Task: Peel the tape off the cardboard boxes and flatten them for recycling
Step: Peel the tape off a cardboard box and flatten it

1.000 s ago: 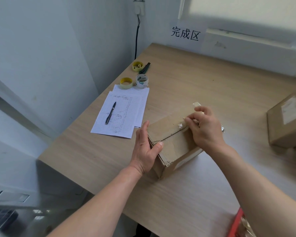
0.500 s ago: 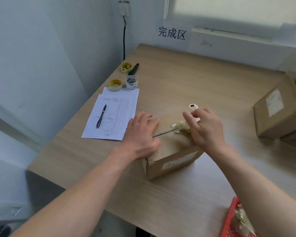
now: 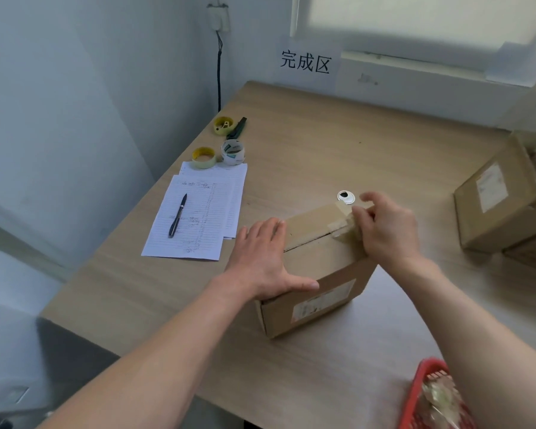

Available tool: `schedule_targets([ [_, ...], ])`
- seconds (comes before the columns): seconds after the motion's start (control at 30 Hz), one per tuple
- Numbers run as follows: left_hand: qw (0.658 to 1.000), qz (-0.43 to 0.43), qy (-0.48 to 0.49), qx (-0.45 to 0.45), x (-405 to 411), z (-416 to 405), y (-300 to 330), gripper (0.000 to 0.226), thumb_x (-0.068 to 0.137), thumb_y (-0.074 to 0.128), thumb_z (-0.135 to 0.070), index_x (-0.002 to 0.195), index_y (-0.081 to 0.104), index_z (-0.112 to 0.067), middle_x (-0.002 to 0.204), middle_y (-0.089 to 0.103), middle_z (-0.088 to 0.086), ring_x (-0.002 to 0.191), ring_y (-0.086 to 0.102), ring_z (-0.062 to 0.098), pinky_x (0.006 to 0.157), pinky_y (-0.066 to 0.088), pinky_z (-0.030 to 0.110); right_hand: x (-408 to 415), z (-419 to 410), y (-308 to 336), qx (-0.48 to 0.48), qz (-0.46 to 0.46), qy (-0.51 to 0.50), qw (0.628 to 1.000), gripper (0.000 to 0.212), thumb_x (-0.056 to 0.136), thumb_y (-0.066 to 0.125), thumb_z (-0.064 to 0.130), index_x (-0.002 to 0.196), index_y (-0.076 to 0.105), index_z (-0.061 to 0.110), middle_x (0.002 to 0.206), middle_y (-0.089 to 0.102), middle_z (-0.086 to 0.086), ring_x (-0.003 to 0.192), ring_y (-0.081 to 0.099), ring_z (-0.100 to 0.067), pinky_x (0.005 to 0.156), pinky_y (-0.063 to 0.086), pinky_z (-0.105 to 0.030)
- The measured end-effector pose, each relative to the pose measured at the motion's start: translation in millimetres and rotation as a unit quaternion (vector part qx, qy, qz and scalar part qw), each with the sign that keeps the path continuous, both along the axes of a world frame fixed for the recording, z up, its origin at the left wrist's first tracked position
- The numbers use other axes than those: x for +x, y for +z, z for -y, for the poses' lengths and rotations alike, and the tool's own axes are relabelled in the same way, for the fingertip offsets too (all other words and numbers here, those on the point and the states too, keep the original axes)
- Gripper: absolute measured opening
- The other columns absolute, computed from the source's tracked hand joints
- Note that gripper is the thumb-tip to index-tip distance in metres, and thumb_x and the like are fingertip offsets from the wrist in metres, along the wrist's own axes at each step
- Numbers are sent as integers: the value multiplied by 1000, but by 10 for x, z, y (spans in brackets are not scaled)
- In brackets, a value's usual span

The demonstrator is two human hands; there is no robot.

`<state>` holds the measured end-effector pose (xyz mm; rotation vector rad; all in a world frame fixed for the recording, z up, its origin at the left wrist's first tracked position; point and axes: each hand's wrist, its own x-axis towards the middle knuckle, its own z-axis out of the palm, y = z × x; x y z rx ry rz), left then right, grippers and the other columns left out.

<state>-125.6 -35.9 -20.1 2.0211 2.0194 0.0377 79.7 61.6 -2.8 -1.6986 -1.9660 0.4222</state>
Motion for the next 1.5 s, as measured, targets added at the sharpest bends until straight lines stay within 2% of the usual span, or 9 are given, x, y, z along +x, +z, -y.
schedule_targets([
  [0.1, 1000, 5, -1, 19, -17, -32, -17, 133, 49, 37, -99, 154, 19, -18, 157, 23, -1, 144, 22, 22, 118, 19, 42, -60, 49, -30, -2, 16, 2, 1000, 46, 105, 37, 41, 75, 56, 11, 79, 63, -15, 82, 58, -41, 66, 36, -42],
  [0.23, 1000, 9, 0, 27, -6, -47, -30, 134, 45, 35, -98, 153, 22, -20, 154, 27, -2, 142, 25, 22, 116, 24, 42, -49, 95, -17, -45, -50, -12, 998, 54, 101, 42, 52, 60, 58, 21, 90, 58, -6, 94, 58, -31, 73, 35, -33],
  [0.4, 999, 7, -31, 10, -20, -85, 28, 124, 54, 56, -90, 152, 23, -22, 154, 26, -2, 140, 26, 22, 116, 24, 40, -49, 165, -67, -47, 39, 14, 998, 51, 76, 72, 61, 105, 72, 19, 103, 57, -3, 101, 56, -24, 79, 39, -32],
  [0.53, 998, 16, -49, -39, -111, -119, 45, 126, 51, 57, -88, 155, 18, -28, 156, 23, -2, 141, 23, 21, 118, 22, 40, 5, 207, -158, -70, -62, -22, 995, 65, 78, 79, 46, 131, 54, 20, 111, 59, -3, 102, 58, -22, 84, 41, -32],
  [0.73, 992, -11, -72, -106, 0, -203, 83, 132, 51, 61, -88, 155, -4, -38, 161, 7, -2, 149, 6, 23, 120, 7, 51, 49, 253, -313, -66, -59, -23, 996, 41, 91, 65, 43, 122, 55, 17, 117, 60, -6, 111, 54, -27, 88, 39, -36],
  [0.9, 992, -12, -59, -110, 15, -262, 127, 129, 56, 69, -81, 156, 0, -36, 159, 14, 3, 147, 11, 24, 119, 10, 52, 20, 188, -229, -61, -66, -24, 996, 19, 93, 64, 39, 87, 55, 24, 98, 59, -1, 88, 48, -18, 72, 28, -30],
  [1.13, 997, -25, -42, -63, 108, -123, 124, 127, 51, 67, -79, 155, 7, -37, 155, 18, 4, 144, 16, 25, 118, 15, 48, 64, 242, -141, 16, 51, -3, 999, 52, 103, 41, 48, 62, 45, 17, 77, 47, -1, 75, 53, -36, 62, 27, -35],
  [1.3, 998, -46, -14, -40, 191, -59, 133, 126, 50, 66, -78, 154, 9, -36, 154, 20, 7, 143, 18, 27, 116, 17, 48, -79, 318, -45, 4, 112, 7, 994, 61, 86, 48, 72, 79, 60, 12, 92, 59, -5, 85, 57, -33, 67, 37, -35],
  [1.5, 997, -70, -8, 9, 242, 75, 151, 124, 51, 68, -78, 153, 10, -34, 151, 20, 7, 138, 22, 29, 113, 18, 47, 84, 212, -188, 9, -8, -19, 1000, 35, 96, 59, 32, 75, 61, 4, 87, 63, -12, 79, 54, -35, 64, 28, -35],
])
